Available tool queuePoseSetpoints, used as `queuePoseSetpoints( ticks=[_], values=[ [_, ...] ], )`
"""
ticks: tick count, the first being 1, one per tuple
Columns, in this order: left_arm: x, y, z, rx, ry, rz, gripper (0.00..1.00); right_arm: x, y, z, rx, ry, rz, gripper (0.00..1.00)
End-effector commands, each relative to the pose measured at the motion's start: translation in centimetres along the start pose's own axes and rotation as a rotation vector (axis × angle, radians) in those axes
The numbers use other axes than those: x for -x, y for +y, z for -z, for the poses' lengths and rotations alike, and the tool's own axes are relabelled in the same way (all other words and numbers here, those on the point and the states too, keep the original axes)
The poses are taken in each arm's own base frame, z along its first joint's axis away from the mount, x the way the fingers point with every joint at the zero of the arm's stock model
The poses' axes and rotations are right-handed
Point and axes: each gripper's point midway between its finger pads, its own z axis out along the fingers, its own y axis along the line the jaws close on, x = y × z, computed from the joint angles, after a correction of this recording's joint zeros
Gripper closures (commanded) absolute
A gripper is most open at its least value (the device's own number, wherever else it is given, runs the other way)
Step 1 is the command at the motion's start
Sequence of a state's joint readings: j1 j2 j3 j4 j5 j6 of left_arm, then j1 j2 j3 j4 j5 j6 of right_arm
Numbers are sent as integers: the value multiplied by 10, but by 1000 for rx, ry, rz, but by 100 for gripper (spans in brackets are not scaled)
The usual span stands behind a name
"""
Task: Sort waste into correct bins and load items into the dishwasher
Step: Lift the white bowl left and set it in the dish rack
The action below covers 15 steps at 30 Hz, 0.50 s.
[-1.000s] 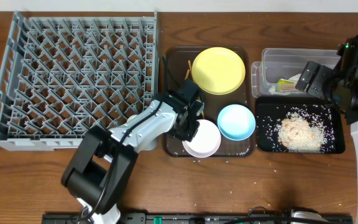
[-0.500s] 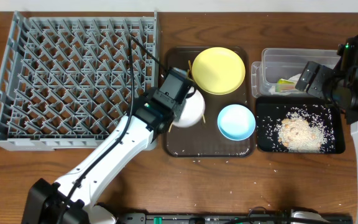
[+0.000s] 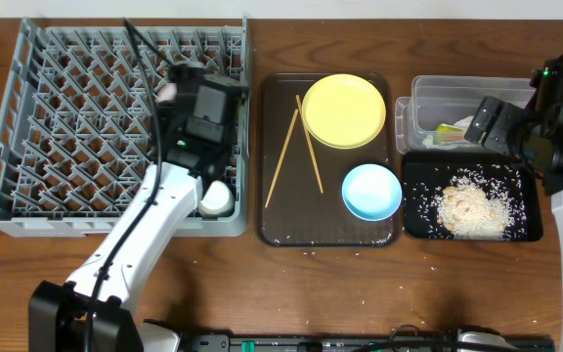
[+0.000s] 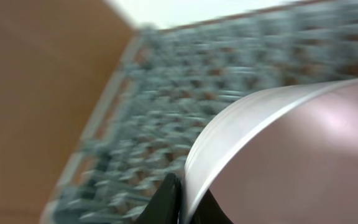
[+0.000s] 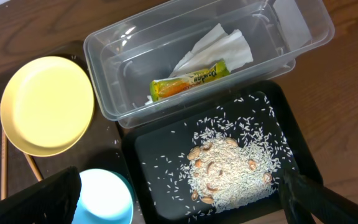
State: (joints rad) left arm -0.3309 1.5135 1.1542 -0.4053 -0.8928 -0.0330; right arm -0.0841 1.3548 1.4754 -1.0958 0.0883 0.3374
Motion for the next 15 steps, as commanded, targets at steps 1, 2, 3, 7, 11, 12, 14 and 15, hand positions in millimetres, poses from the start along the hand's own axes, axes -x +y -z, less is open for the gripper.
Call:
queuePoseSetpoints(
  ticks=[1,2,3,7,11,12,14,15],
  values=[
    [7,48,4,293,-33,56,93,2,-6,-1,-25,-4,-22,1],
    [7,50,4,311,-34,58,92,2,-6,-1,-25,-4,-22,1],
    [6,48,3,318,-33,60,93,2,-6,-1,-25,-4,-22,1],
    [-3,39,-4,350,-26,62,93,2,-6,-1,-25,-4,-22,1],
    [-8,34,-3,452,-45,5,92,2,-6,-1,-25,-4,-22,1],
    [-8,31,-1,471,-53,-12,93,2,-6,-1,-25,-4,-22,1],
    [-8,24,4,492,-73,-38,93,2,-6,-1,-25,-4,-22,1],
    [-8,18,6,488,-81,-51,93,2,-6,-1,-25,-4,-22,1]
  ],
)
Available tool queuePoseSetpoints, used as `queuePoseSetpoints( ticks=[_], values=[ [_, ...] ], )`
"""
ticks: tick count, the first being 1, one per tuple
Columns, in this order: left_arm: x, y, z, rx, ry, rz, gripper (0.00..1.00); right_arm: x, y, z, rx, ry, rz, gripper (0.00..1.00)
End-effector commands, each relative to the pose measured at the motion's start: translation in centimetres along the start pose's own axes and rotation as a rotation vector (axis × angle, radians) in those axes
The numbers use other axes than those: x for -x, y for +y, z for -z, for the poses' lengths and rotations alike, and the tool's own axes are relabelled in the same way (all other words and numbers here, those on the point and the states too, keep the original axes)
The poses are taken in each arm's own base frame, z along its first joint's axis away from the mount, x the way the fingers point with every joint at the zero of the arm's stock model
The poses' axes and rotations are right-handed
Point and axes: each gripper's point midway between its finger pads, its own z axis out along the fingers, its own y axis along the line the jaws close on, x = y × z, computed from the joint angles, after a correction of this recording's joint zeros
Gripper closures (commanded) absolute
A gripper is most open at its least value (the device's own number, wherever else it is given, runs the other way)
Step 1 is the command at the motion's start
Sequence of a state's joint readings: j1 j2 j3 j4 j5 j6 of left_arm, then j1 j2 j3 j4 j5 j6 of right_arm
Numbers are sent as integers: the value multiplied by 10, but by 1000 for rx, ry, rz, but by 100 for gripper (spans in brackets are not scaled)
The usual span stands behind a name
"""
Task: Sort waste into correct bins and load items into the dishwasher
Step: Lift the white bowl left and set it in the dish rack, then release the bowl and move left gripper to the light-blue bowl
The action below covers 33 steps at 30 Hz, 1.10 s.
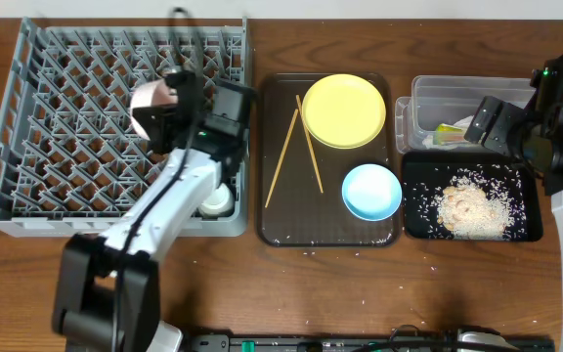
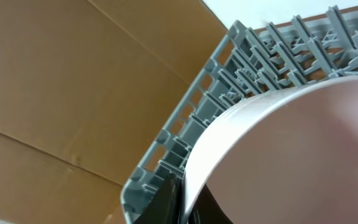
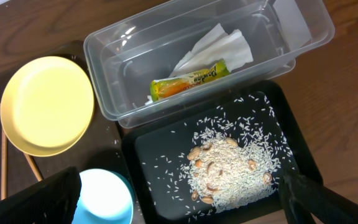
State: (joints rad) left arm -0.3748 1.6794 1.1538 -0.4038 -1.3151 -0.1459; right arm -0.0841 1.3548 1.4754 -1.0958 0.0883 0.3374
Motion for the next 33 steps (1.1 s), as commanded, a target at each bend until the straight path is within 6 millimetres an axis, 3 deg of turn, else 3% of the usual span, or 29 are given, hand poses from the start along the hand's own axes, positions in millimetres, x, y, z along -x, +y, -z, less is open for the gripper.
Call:
queuePoseSetpoints(
  ticks=[1,6,15,21,28,33],
  values=[
    [5,3,14,84,-57,3,93,2,-6,-1,-25,-4,-22,1],
    [-6,-15,29,48,-91,1,93,2,-6,-1,-25,-4,-22,1],
    [-35,-21,26,48,-86,-7,93,2,-6,-1,-25,-4,-22,1],
    [-34,-24,31,33,-95,18,93,2,-6,-1,-25,-4,-22,1],
    [-29,-36,54,-27,-141,4,93,2,-6,-1,-25,-4,-22,1],
    [-39,-62,69,-180,-110,-38,92,2,-6,-1,-25,-4,-22,1]
  ],
)
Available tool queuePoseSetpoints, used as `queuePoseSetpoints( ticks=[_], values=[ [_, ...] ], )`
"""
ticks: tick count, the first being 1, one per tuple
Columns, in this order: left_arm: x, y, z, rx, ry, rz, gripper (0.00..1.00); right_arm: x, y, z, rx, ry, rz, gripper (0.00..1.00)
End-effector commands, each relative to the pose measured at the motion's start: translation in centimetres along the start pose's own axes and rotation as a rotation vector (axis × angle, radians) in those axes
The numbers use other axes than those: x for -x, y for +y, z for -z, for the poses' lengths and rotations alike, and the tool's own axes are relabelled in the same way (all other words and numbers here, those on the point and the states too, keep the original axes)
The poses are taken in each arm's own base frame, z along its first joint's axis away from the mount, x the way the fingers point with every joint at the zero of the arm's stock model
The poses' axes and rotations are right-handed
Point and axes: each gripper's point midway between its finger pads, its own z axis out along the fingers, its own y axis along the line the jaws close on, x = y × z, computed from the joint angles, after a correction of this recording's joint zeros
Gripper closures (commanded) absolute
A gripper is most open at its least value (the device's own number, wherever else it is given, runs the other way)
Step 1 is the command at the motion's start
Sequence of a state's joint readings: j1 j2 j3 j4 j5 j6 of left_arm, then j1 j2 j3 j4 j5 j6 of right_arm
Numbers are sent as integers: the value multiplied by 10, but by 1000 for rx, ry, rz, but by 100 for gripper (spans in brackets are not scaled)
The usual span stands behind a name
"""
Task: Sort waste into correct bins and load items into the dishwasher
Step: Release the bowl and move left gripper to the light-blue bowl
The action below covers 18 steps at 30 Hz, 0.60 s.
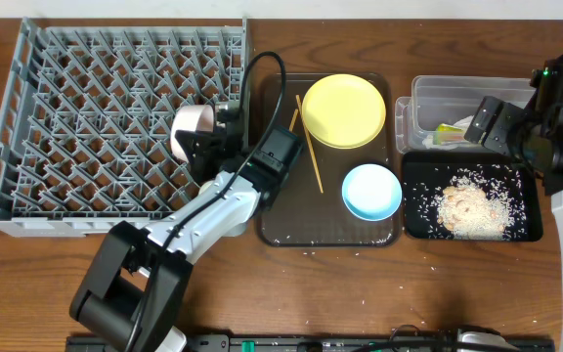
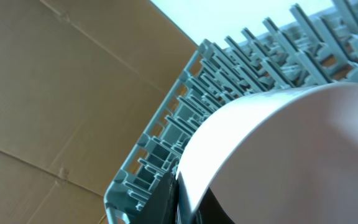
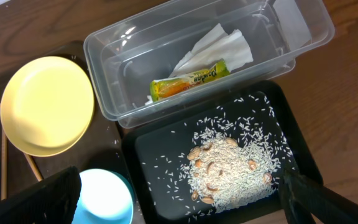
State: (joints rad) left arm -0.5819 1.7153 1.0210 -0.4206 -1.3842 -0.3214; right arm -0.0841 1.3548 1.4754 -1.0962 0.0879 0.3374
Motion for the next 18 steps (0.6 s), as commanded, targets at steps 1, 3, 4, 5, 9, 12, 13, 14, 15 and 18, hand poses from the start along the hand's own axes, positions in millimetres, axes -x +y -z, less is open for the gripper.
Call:
queuePoseSetpoints(
  ticks=[1,3,4,5,9,12,13,14,15,18],
  values=[
    [-10,-27,9,-140,39,3,91,2,-6,-1,-25,-4,-22,1],
    [-15,-34,10,-180,60,-5,88,2,-6,-1,-25,-5,-22,1],
    [-16,-36,11,-194,67,-9,85,2,-6,-1,-25,-5,-22,1],
    [-16,-37,11,-200,69,-9,78,2,-6,-1,-25,-5,-22,1],
    [-18,-41,13,-225,79,-5,59,2,-6,-1,-25,-5,-22,1],
    [-20,-48,15,-272,98,-8,53,2,-6,-1,-25,-4,-22,1],
    [-21,-51,17,-298,106,-15,52,2,-6,-1,-25,-4,-22,1],
    [-21,-55,18,-328,114,-21,51,2,-6,-1,-25,-4,-22,1],
    [-20,-57,20,-353,120,-19,51,2,-6,-1,-25,-4,-22,1],
    [-14,-60,28,-434,139,14,48,2,-6,-1,-25,-5,-22,1]
  ],
)
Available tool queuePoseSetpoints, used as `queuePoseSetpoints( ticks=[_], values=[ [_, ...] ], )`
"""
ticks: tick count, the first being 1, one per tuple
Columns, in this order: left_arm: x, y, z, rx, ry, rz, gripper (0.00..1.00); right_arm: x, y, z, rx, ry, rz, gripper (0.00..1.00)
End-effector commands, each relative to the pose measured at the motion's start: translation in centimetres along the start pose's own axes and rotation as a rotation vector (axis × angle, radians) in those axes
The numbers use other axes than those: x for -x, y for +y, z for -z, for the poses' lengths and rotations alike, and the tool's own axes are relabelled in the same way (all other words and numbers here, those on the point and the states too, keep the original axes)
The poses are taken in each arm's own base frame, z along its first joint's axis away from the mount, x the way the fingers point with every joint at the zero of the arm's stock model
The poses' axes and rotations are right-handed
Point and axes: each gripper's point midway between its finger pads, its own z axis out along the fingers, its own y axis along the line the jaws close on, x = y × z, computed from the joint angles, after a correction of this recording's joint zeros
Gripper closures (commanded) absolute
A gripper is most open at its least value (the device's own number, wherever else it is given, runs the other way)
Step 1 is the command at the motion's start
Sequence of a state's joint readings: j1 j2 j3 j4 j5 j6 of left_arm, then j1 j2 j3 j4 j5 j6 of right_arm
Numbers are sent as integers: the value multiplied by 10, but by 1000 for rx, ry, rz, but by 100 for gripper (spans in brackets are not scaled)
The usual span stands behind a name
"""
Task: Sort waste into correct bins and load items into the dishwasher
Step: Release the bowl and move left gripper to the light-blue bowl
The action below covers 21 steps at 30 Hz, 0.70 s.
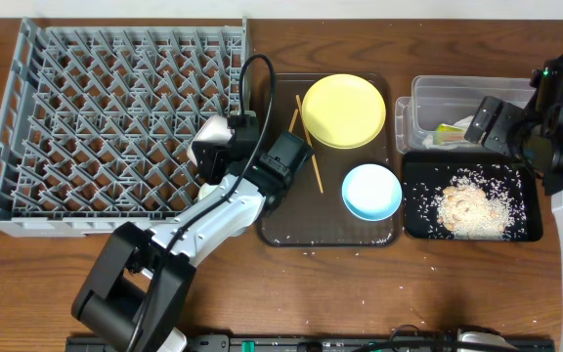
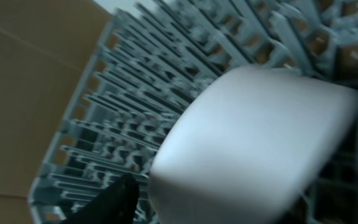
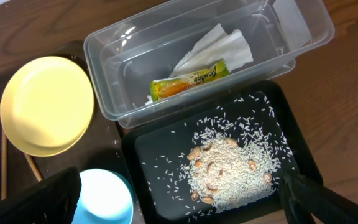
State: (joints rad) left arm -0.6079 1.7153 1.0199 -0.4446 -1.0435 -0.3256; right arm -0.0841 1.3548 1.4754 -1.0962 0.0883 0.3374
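A pale cup (image 1: pixel 211 137) sits at the right edge of the grey dish rack (image 1: pixel 27 127). My left gripper (image 1: pixel 227 139) is right against it. In the left wrist view the cup (image 2: pixel 253 143) fills the frame, blurred. One dark finger (image 2: pixel 114 199) stands a sliver off its left side, so the jaws look open around it. On the brown tray (image 1: pixel 325 233) lie a yellow plate (image 1: pixel 343 110), a blue bowl (image 1: pixel 371 191) and chopsticks (image 1: pixel 301 147). My right gripper (image 3: pixel 179 202) hangs open over the bins.
A clear bin (image 3: pixel 104 43) at the right holds a yellow wrapper (image 3: pixel 191 79) and a napkin (image 3: pixel 219 43). In front of it a black tray (image 3: pixel 154 155) carries a pile of rice and nuts (image 3: pixel 229 168). Rice grains dot the table's front.
The left gripper and cup have shifted a little right and lower in the rack. The cup now shows a different face to the wrist camera, with the finger off its rim. The right arm is still.
At first my left gripper held the cup by its rim over the middle of the rack. It then stood farther left with the cup high, later near the rack's right side. Now the cup rests at the rack's right edge. The right arm stayed put.
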Motion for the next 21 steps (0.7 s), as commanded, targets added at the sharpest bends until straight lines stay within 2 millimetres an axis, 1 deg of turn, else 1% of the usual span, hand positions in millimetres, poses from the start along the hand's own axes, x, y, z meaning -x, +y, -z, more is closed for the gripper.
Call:
queuePoseSetpoints(
  ticks=[1,5,7,9,10,12,15,17,19,20,21],
  values=[
    [13,-8,13,-145,16,55,47,2,-6,-1,-25,-4,-22,1],
    [29,-9,32,-294,12,128,40,2,-6,-1,-25,-4,-22,1],
    [37,-10,44,-384,6,168,35,2,-6,-1,-25,-4,-22,1],
    [45,-13,59,-488,2,204,31,2,-6,-1,-25,-4,-22,1],
    [49,-18,69,-570,2,224,30,2,-6,-1,-25,-4,-22,1],
    [55,-31,90,-730,25,291,29,2,-6,-1,-25,-4,-22,1],
    [58,-56,119,-947,120,424,29,2,-6,-1,-25,-4,-22,1],
    [57,-76,131,-1049,197,480,30,2,-6,-1,-25,-4,-22,1],
    [54,-98,135,-1098,246,488,29,2,-6,-1,-25,-4,-22,1],
    [49,-114,136,-1125,279,482,29,2,-6,-1,-25,-4,-22,1],
    [46,-124,138,-1149,301,473,30,2,-6,-1,-25,-4,-22,1]
  ],
)
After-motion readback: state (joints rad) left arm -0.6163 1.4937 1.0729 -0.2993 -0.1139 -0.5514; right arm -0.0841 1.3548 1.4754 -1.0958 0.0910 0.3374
